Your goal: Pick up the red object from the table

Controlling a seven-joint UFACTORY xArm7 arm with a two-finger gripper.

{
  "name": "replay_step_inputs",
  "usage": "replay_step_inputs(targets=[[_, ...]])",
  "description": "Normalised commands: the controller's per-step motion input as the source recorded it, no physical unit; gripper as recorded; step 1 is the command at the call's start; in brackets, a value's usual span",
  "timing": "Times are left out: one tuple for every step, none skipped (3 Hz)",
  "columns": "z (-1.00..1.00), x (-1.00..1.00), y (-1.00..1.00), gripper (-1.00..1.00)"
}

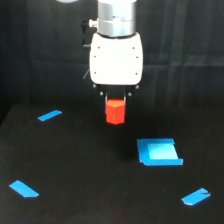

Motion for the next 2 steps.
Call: replay_step_inputs(targets=[[0.24, 0.0, 0.01, -1.0], [0.19, 0.04, -0.04, -0.91]])
